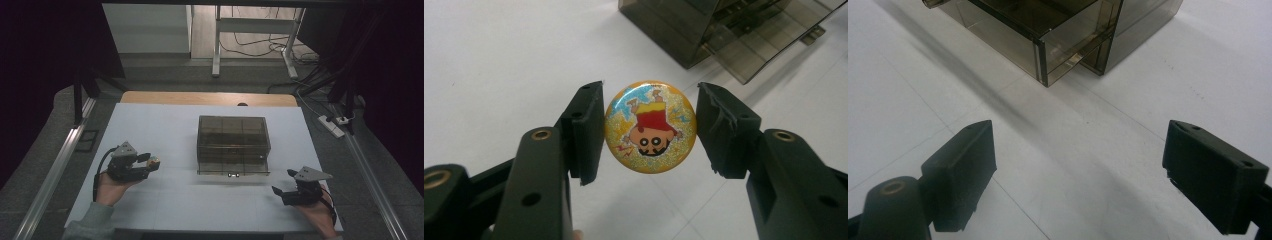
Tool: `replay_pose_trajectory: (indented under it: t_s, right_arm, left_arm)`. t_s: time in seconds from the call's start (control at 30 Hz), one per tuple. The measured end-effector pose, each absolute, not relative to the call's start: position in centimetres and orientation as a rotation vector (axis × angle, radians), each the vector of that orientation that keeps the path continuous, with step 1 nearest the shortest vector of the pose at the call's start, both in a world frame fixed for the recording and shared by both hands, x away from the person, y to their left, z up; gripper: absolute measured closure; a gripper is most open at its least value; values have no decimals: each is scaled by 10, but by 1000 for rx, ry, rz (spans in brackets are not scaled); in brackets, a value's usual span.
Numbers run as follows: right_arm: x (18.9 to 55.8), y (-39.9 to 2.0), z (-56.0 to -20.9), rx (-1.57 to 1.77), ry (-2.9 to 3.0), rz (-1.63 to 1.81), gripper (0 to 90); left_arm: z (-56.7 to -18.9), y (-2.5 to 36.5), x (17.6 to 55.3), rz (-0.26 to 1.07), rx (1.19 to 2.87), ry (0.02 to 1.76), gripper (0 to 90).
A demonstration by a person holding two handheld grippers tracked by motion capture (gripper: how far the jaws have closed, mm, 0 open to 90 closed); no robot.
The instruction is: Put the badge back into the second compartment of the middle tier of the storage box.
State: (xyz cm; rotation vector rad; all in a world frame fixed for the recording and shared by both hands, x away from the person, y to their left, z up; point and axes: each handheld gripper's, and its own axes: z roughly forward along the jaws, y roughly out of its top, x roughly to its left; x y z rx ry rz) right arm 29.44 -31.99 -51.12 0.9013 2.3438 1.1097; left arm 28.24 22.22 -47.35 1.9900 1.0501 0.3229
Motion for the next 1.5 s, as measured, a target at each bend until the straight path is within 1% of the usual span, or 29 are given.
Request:
replay_pose_trajectory:
  t_s: [0.6, 1.5]
  right_arm:
    - [294, -320, -511, 901, 2343, 1109, 133]
    - [294, -321, -510, 899, 2328, 1115, 135]
  left_arm:
    - [-467, 205, 281, 323, 1958, 1004, 466]
    - [-465, 183, 282, 302, 1981, 945, 466]
